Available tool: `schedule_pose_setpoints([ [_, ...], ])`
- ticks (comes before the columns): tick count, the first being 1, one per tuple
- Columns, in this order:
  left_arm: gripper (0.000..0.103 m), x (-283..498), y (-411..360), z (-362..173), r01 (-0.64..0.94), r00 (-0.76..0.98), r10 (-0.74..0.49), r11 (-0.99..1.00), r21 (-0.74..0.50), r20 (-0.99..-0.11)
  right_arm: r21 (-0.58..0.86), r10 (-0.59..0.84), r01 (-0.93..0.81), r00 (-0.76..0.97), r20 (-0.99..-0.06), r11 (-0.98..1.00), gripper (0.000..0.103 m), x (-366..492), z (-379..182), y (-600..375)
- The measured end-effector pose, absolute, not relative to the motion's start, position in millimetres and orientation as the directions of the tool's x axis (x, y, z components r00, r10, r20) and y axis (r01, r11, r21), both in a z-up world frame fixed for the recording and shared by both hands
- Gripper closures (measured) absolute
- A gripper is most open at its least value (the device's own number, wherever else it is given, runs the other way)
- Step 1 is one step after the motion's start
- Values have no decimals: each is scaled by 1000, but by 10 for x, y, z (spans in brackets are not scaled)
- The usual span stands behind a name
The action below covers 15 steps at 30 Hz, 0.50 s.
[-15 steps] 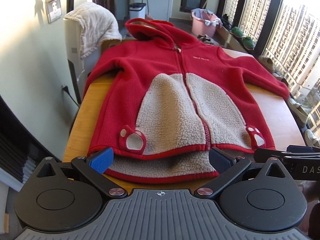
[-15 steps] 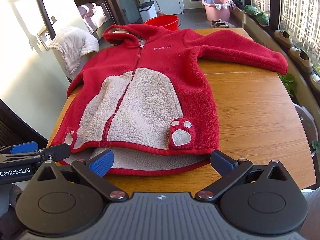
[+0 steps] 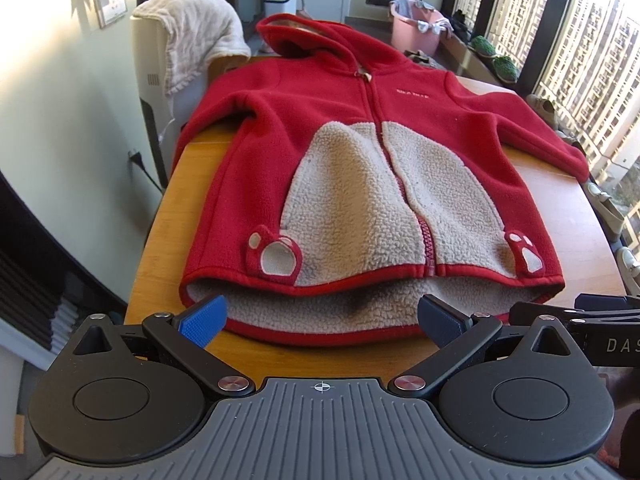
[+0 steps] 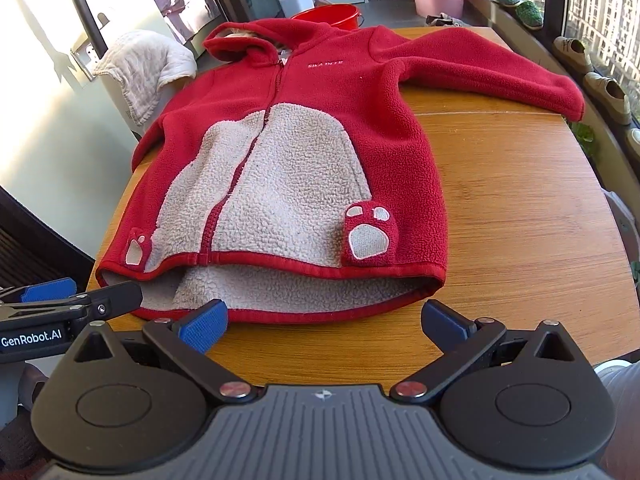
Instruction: Fold clothes
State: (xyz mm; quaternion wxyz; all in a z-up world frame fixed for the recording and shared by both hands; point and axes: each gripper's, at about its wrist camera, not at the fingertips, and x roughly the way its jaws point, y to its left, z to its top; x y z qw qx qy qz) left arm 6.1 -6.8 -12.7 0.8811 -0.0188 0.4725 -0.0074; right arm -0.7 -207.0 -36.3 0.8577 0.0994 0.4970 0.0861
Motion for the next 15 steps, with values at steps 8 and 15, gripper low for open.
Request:
schedule_pose_setpoints([
  [8, 0, -10, -88, -230, 7, 520, -46, 999, -49, -853, 271, 260, -45, 470, -844, 961, 0, -64, -409, -2077],
  [15, 0, -45, -72, -178, 1, 528, -46, 999, -53, -848, 283, 268, -38, 469, -841, 958, 0, -88, -416, -2101],
])
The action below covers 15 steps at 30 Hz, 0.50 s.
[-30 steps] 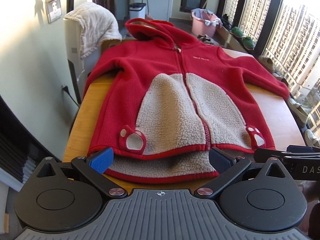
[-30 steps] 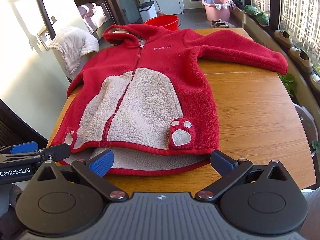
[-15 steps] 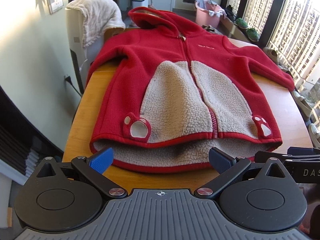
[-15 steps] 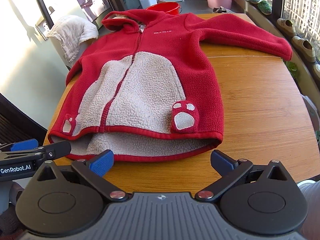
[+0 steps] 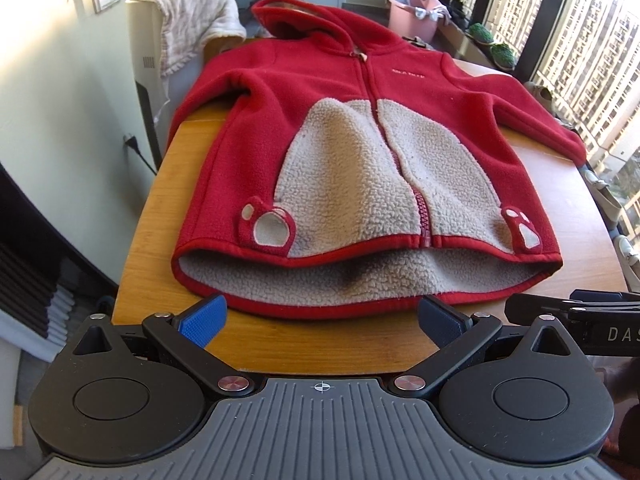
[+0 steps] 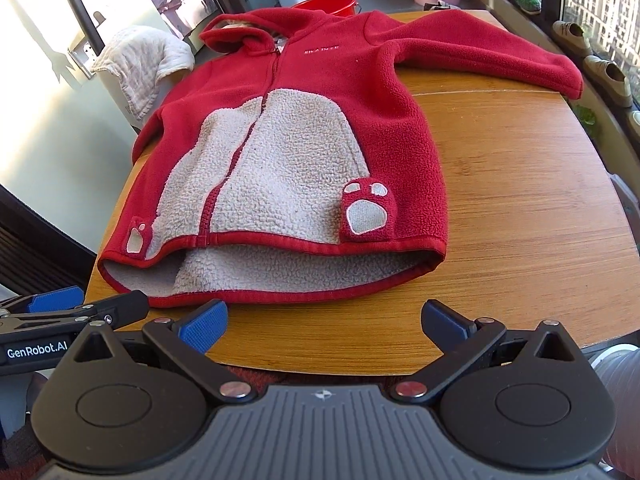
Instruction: Fold clothes
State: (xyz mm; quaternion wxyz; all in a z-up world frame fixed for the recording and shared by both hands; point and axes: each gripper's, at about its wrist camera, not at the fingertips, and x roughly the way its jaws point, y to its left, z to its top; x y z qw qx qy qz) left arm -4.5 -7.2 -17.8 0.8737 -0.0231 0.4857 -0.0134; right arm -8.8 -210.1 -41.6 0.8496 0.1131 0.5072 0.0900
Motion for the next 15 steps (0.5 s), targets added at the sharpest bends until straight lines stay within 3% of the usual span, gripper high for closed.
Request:
schedule_pose_setpoints([
  [15, 0, -122, -28, -144, -13, 541, -41, 998, -57, -840, 283, 272, -49, 469, -840, 958, 0, -165, -395, -2056],
])
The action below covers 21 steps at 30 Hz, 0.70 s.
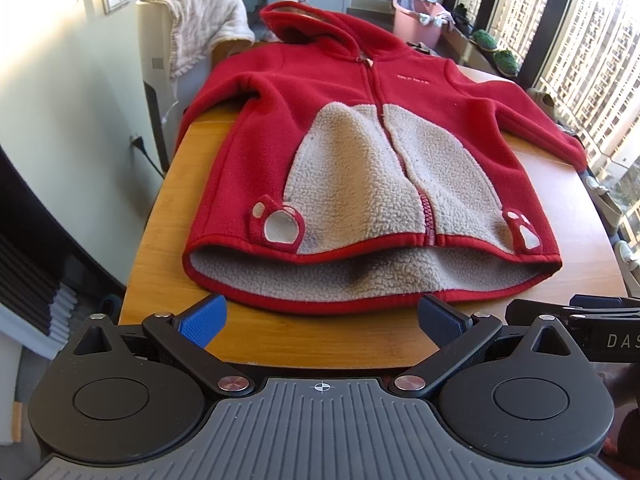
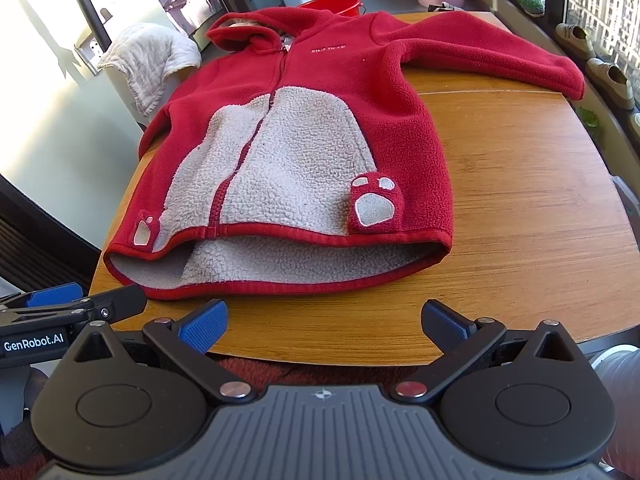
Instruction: Fold clothes
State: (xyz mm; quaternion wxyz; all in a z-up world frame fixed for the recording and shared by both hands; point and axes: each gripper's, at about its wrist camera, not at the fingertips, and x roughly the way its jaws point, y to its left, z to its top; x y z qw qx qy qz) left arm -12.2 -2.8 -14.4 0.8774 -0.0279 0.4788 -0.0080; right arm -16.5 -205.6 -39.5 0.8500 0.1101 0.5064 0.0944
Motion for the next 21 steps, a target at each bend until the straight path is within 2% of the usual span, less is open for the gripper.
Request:
schedule_pose_setpoints([
  [21, 0, -155, -5, -131, -3, 546, -52, 998, -64, -836, 274, 266, -55, 487, -832, 960, 0, -219, -355, -2034],
])
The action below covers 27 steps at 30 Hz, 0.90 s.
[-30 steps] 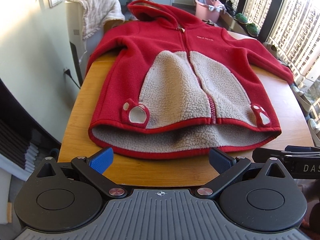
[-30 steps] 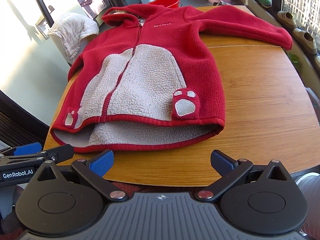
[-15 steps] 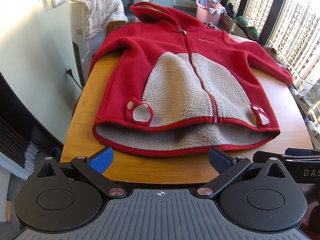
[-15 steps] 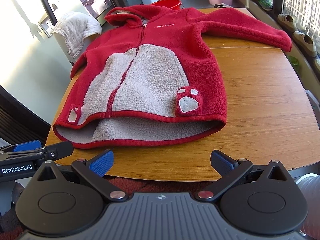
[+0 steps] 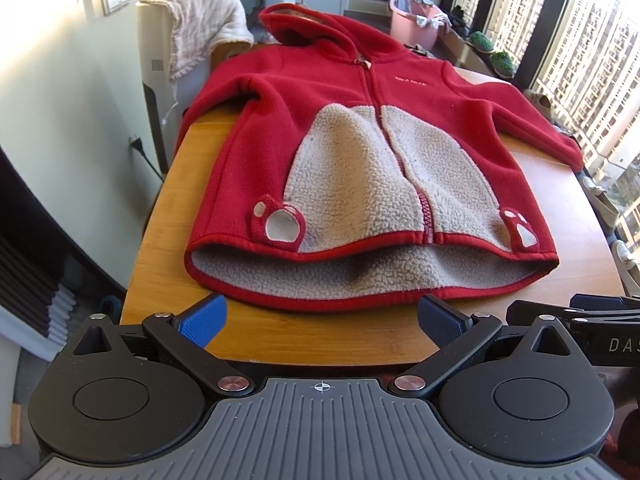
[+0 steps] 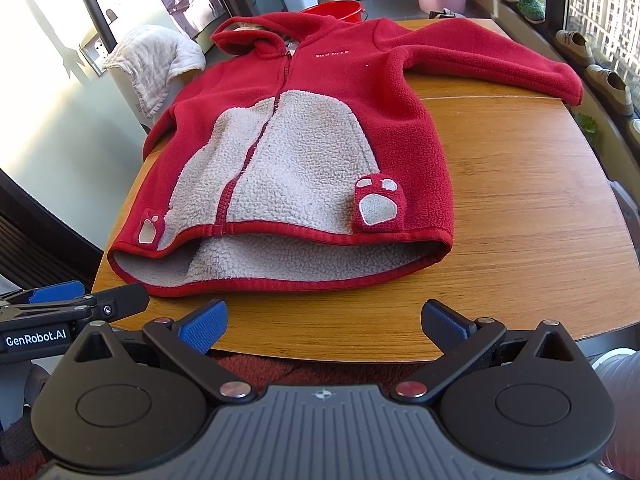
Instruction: Fold clothes
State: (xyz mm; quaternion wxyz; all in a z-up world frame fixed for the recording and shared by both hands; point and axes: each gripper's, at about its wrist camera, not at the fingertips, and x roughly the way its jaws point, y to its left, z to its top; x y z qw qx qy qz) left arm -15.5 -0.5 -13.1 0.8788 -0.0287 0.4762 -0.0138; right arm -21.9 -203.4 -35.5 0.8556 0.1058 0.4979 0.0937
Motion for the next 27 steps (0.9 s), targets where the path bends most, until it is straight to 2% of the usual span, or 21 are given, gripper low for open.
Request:
schedule_pose_setpoints([
  [27, 0, -153, -1, -126, 0, 548, -58, 998, -70, -834, 280, 270, -54, 486, -831, 959, 0, -212, -352, -2043],
])
